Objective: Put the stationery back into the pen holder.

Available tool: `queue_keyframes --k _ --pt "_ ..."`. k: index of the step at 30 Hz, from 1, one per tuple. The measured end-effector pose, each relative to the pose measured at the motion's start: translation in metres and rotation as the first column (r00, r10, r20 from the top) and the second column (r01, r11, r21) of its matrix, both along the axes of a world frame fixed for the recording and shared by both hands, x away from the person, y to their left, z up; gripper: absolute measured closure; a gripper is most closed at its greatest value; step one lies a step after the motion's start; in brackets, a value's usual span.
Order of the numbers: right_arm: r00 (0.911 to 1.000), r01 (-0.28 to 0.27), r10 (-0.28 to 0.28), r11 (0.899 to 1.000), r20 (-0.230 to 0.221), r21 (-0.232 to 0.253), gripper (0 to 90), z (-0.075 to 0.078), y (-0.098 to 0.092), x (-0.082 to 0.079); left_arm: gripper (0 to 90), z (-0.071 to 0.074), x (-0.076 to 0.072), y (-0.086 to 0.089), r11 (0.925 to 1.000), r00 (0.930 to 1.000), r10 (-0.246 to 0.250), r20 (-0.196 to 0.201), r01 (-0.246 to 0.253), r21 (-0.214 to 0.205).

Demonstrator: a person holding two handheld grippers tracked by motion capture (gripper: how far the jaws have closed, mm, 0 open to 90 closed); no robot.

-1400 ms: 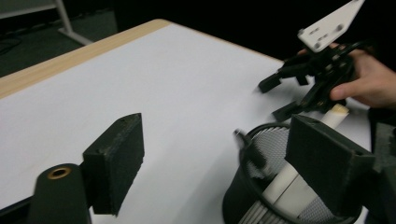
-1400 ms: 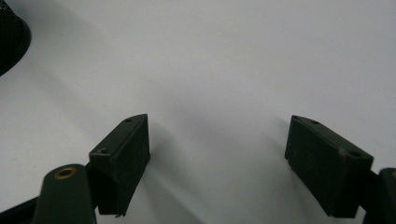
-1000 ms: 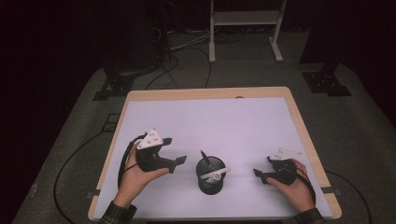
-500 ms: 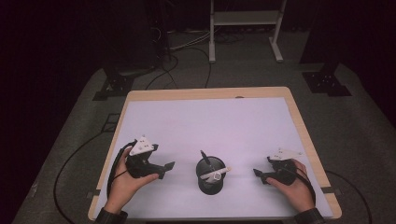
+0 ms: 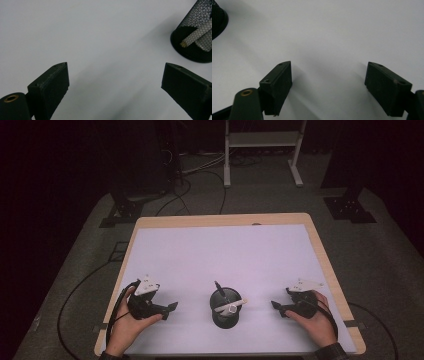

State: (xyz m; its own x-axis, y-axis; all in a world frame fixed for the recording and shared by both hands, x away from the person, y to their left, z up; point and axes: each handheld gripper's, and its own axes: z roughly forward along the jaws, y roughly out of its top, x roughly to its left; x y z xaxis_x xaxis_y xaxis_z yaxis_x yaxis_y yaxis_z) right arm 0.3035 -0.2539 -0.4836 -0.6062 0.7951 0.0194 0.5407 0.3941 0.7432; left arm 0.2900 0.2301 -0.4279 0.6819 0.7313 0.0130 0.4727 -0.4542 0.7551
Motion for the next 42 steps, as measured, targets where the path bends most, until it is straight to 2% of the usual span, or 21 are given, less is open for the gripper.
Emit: queue_keyframes --k 14,19,23,34,40,42 --pt "1.0000 -0.001 0.001 1.000 0.000 -0.002 20.5 0.000 0.000 0.000 7.0 -0.020 -0.010 0.017 0.9969 0.9976 0.061 -0.034 -0.059 0.053" --pt "1.0000 -0.001 0.001 1.000 0.000 -0.002 20.5 0.000 0.000 0.000 6.9 -0.026 -0.013 0.022 0.9911 0.9961 0.083 -0.030 -0.080 0.107" --pt "1.0000 0.000 0.000 1.000 0.000 -0.001 20.5 0.000 0.000 0.000 6.9 -0.031 -0.014 0.025 0.9881 0.9947 0.092 -0.046 -0.085 0.128" --pt "1.0000 0.000 0.000 1.000 0.000 -0.001 20.5 0.000 0.000 0.000 6.4 -0.041 -0.011 0.026 0.9866 0.9909 0.103 -0.088 -0.090 0.136" --pt "1.0000 0.000 0.000 1.000 0.000 -0.001 20.5 0.000 0.000 0.000 3.9 -0.044 -0.010 0.029 0.9886 0.9889 0.109 -0.101 -0.097 0.115" --pt "1.0000 -0.001 0.001 1.000 0.001 -0.003 20.6 0.000 0.000 0.000 3.3 -0.045 -0.010 0.030 0.9900 0.9899 0.108 -0.092 -0.099 0.100"
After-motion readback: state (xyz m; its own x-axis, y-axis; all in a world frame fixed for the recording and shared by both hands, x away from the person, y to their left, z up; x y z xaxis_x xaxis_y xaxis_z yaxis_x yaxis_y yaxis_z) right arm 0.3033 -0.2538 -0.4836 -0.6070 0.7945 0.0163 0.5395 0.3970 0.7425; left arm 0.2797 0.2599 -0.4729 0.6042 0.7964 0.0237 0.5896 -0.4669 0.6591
